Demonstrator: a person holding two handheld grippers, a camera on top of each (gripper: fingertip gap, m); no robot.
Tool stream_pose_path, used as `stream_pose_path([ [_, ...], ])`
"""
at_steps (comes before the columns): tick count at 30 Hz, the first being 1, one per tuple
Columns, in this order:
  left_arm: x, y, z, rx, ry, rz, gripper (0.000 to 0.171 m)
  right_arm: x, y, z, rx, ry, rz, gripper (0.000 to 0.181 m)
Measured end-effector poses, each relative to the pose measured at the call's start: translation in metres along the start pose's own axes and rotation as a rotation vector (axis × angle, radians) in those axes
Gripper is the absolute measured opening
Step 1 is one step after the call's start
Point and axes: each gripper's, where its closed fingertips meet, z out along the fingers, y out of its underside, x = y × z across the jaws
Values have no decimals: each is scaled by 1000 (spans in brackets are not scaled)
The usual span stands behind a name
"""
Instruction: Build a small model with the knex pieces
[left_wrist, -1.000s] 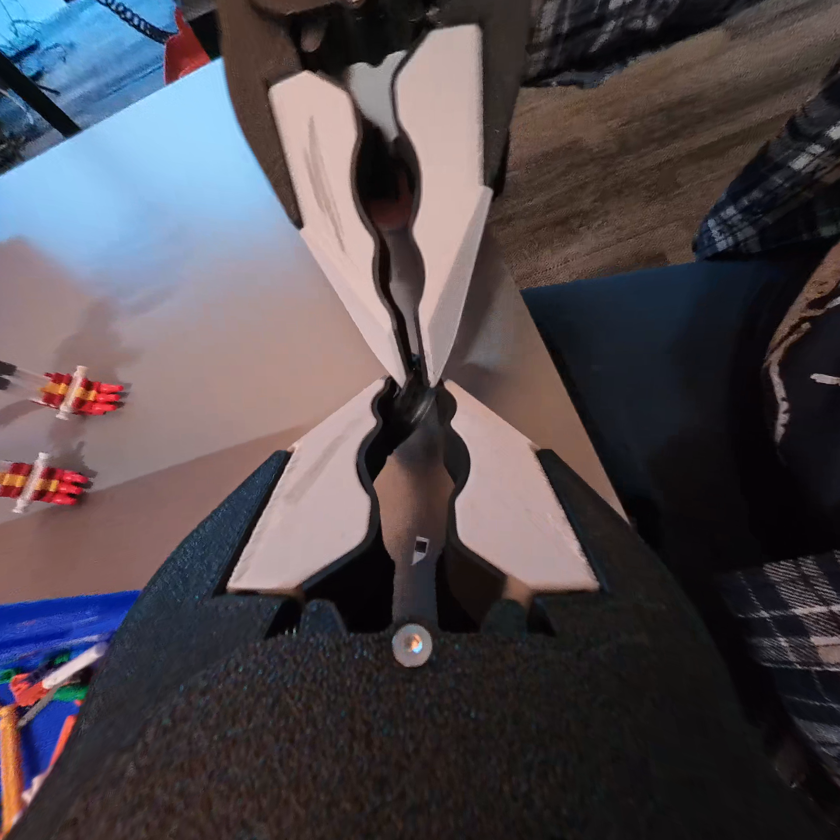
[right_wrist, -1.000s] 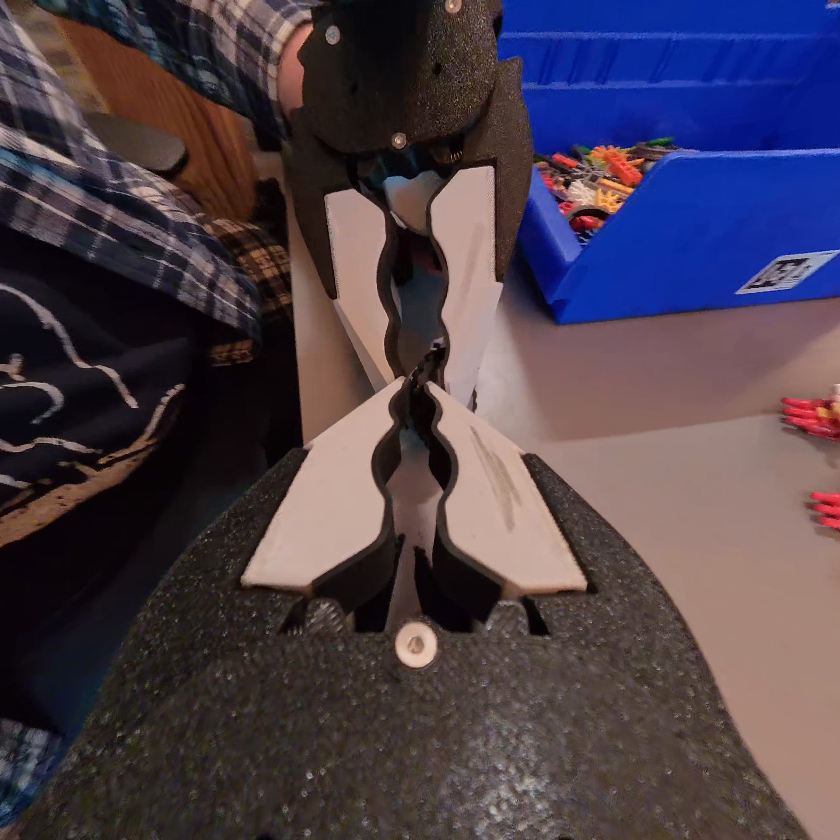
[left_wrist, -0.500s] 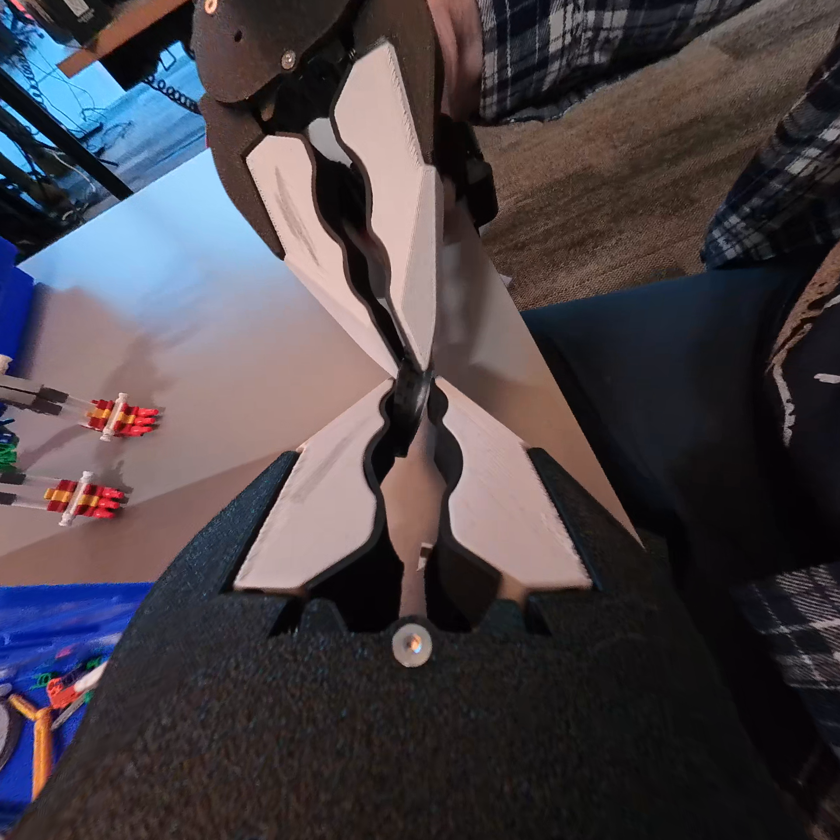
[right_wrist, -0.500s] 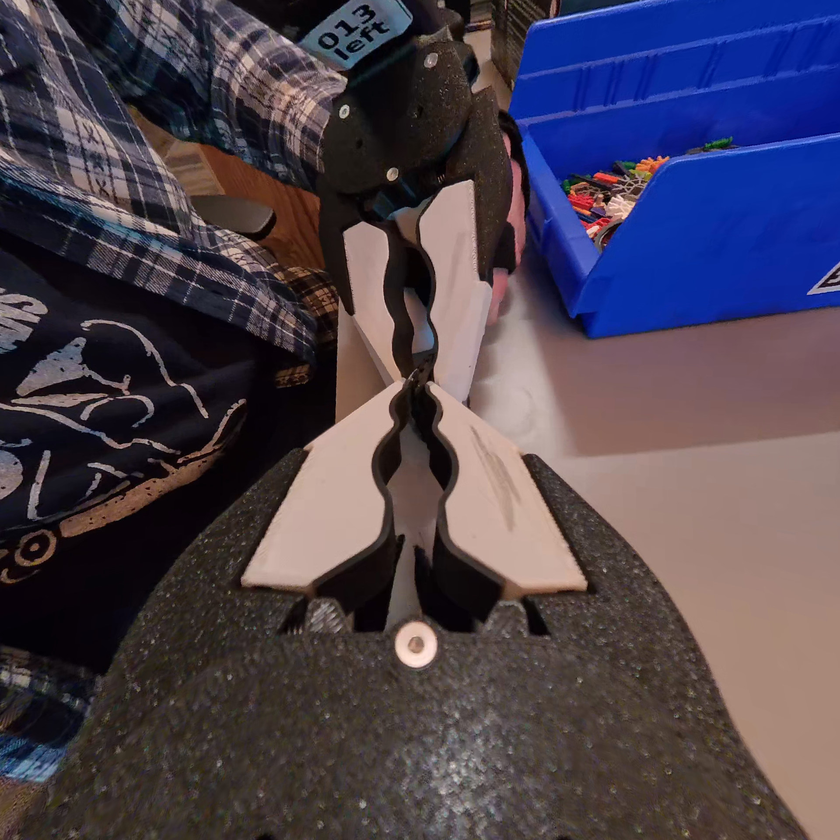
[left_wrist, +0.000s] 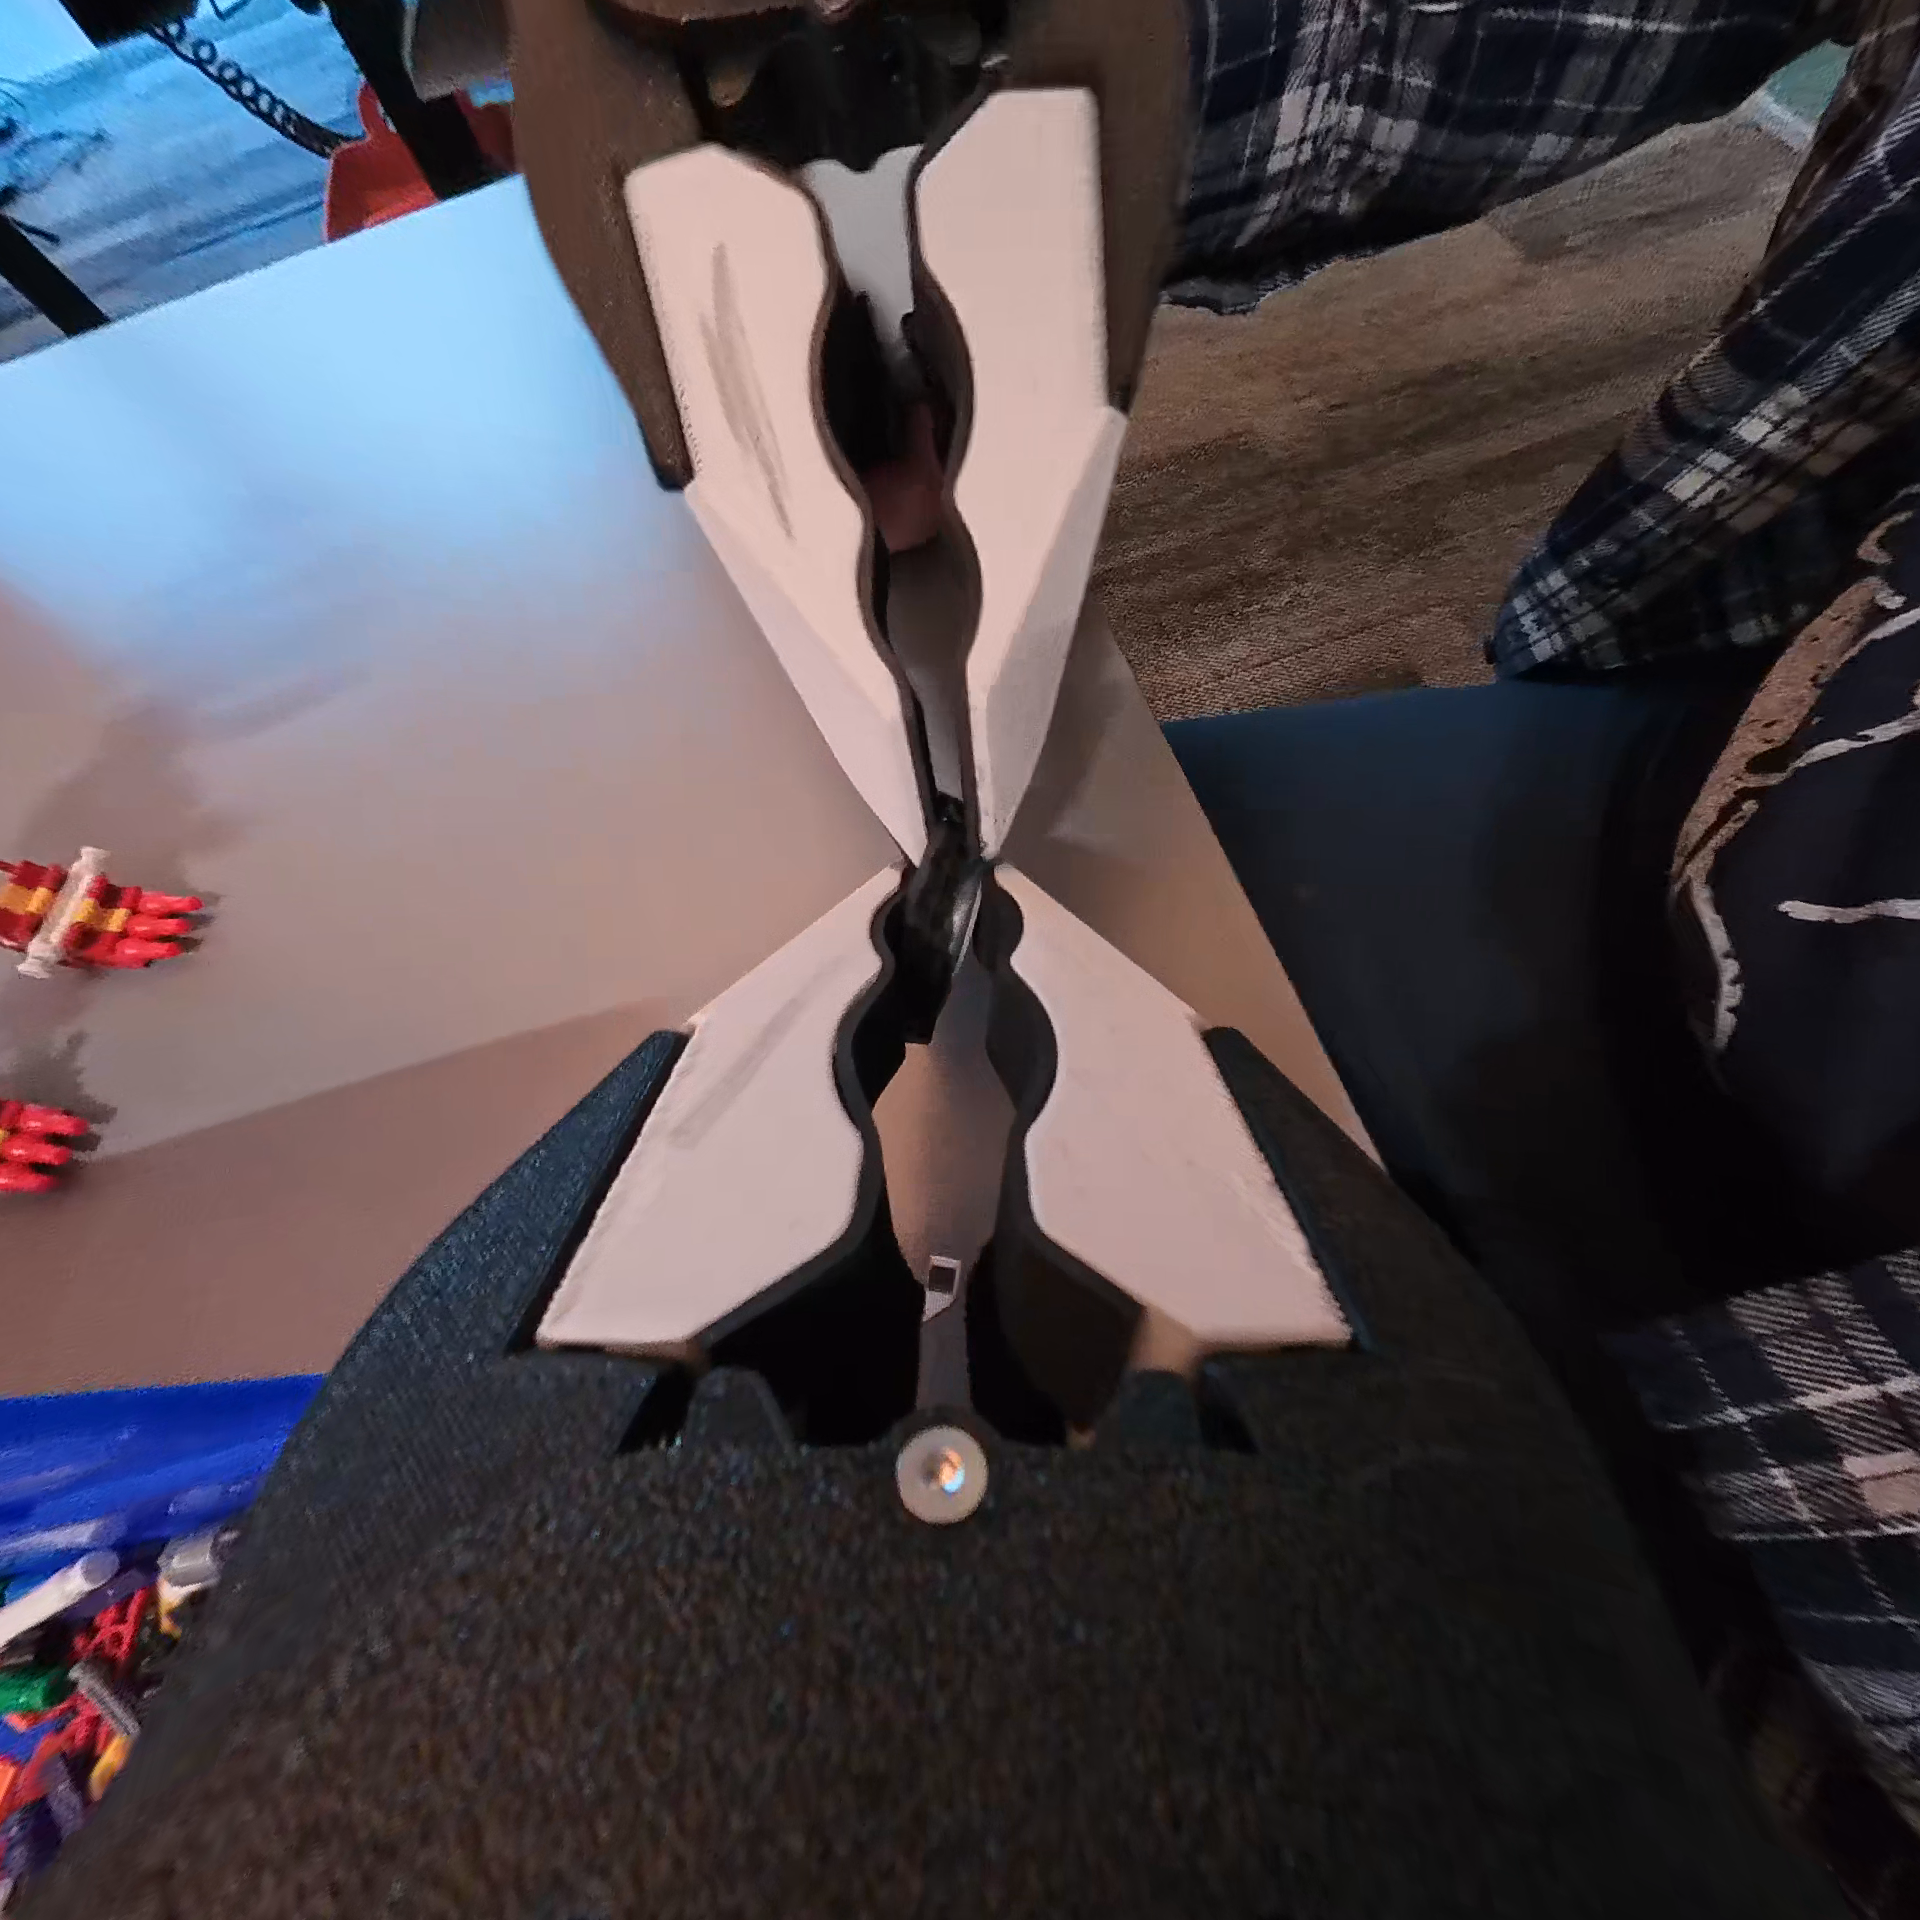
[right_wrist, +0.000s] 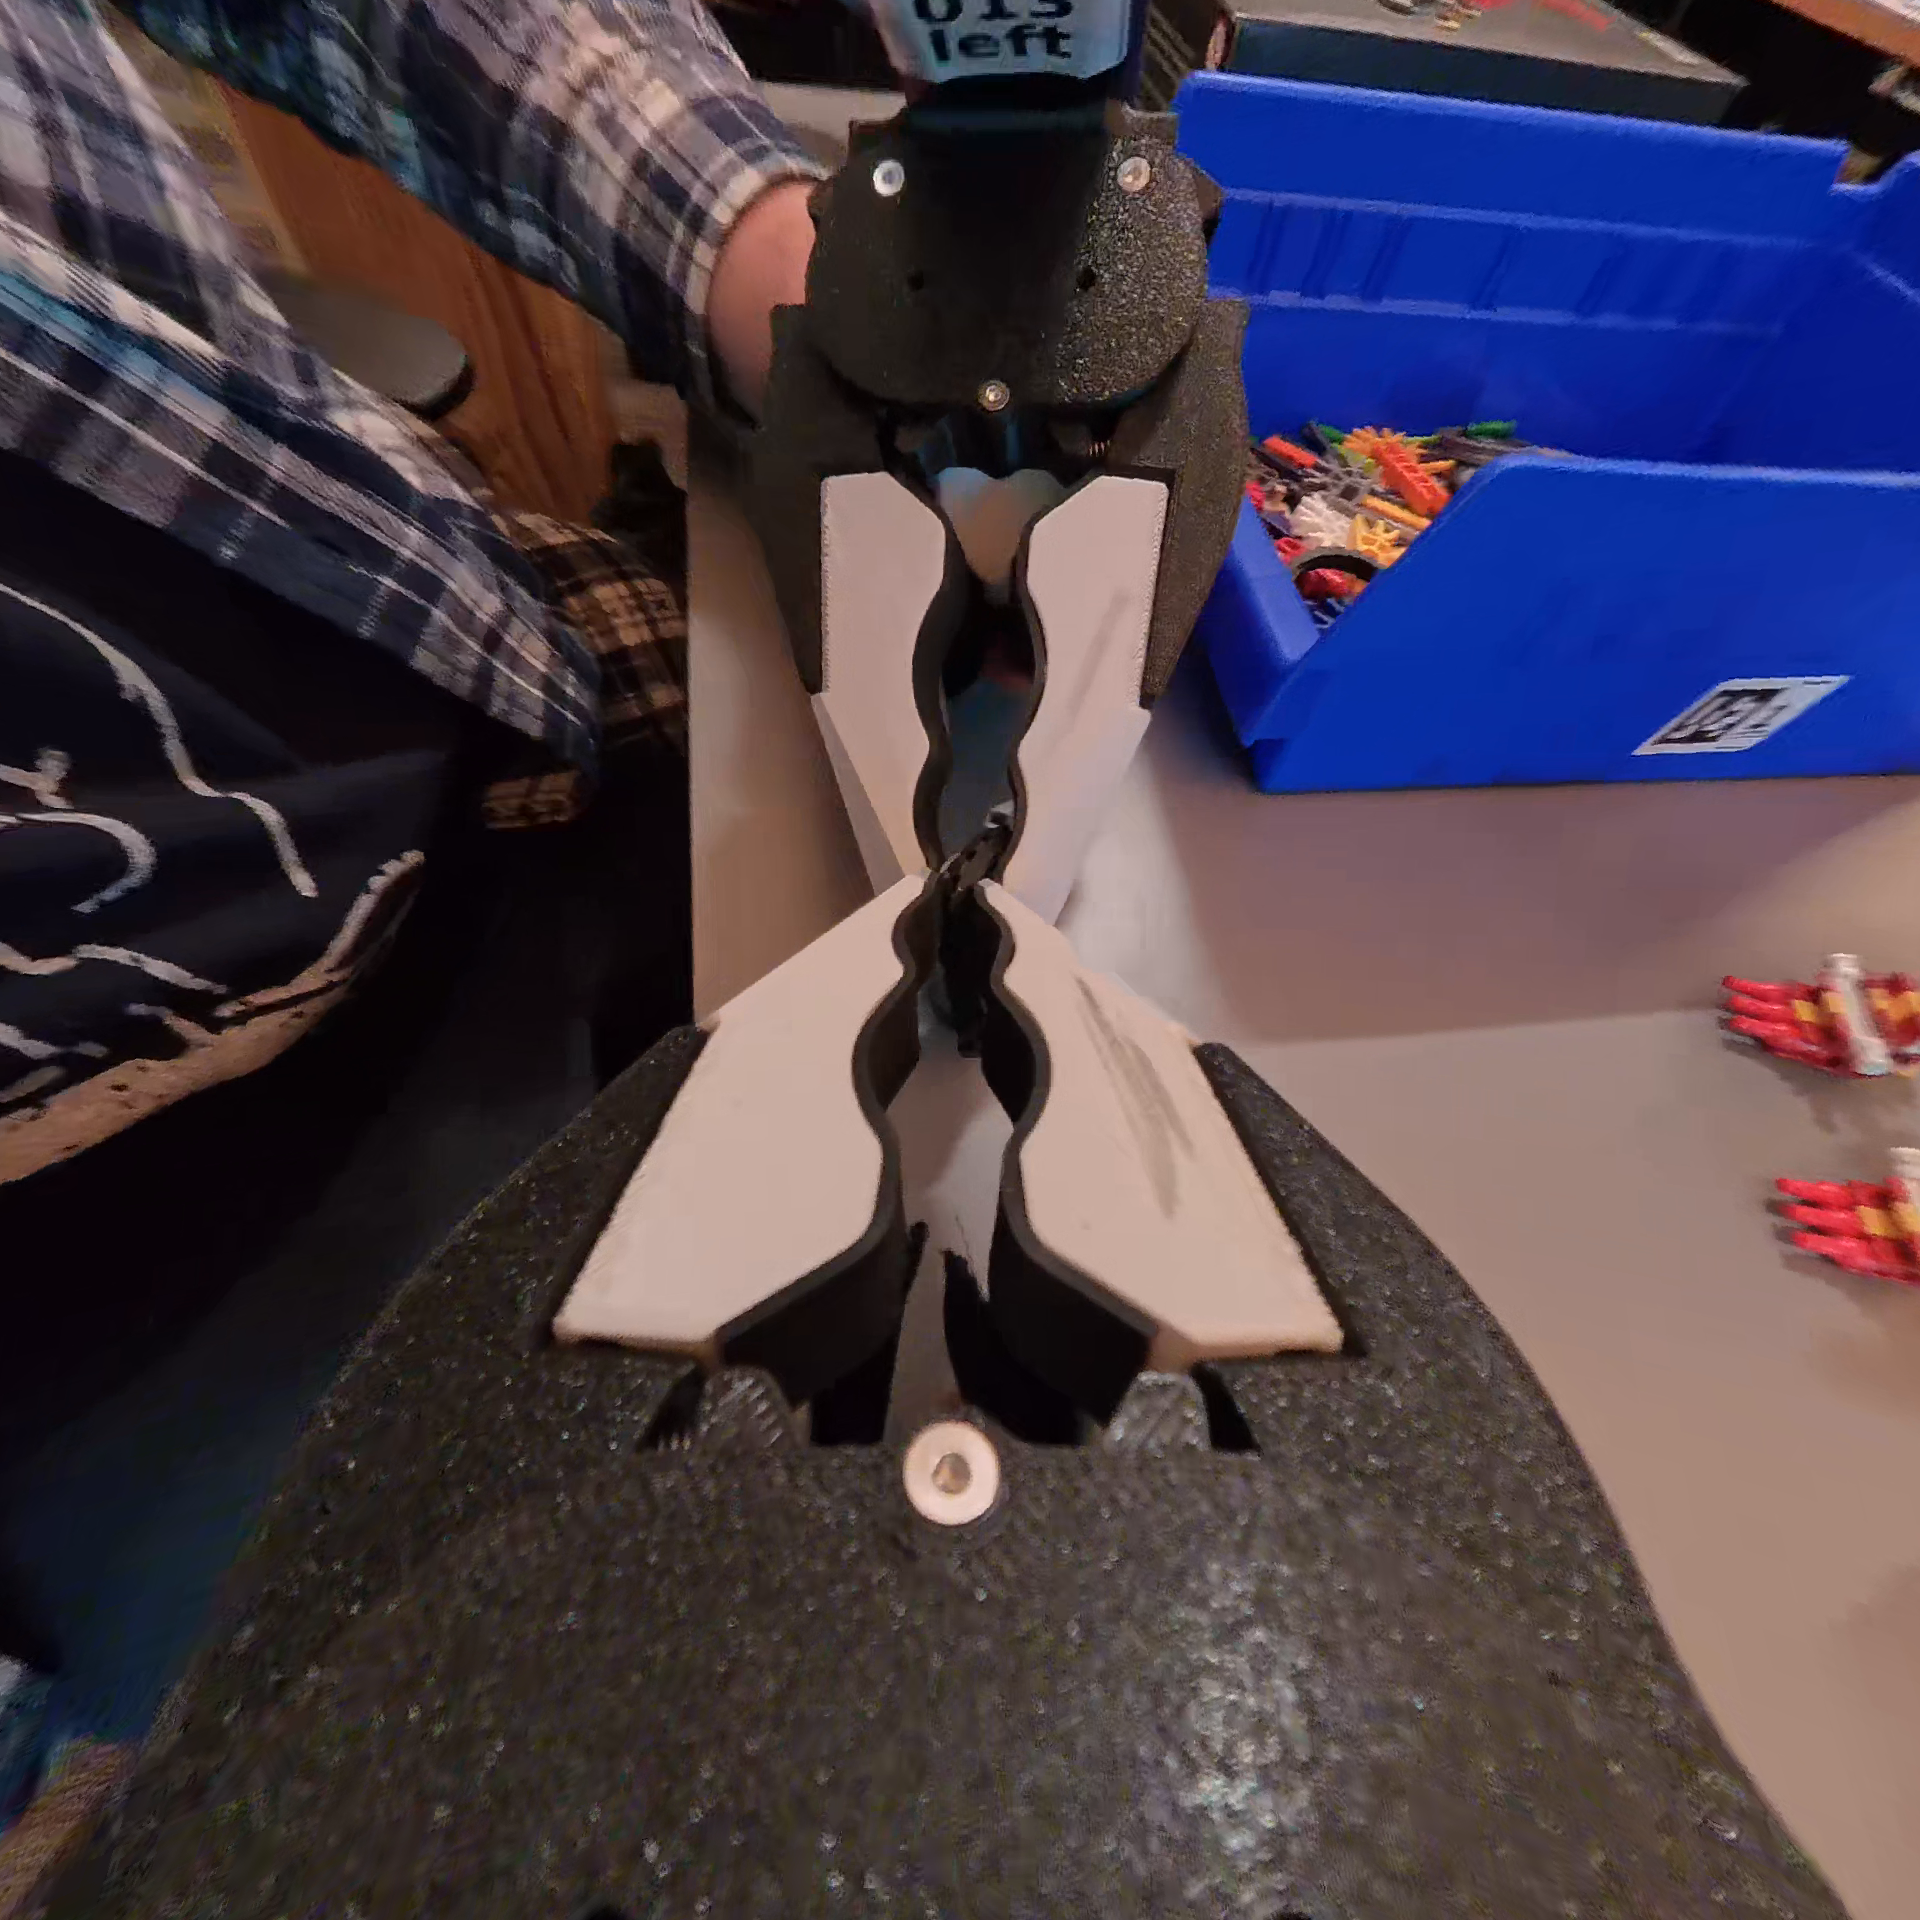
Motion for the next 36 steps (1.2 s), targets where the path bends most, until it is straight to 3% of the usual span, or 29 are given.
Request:
stream_pose_path([
  [26, -16, 8, 9, -72, -16, -232, 5, 22, 11, -5, -287, 508, -346, 0],
  [32, -21, 8, 10, -73, -26, -282, 4, 28, 12, -8, -238, 572, -263, 1],
  [36, -17, 8, 10, -77, -44, -183, 5, 23, 13, -8, -185, 454, -96, 4],
])
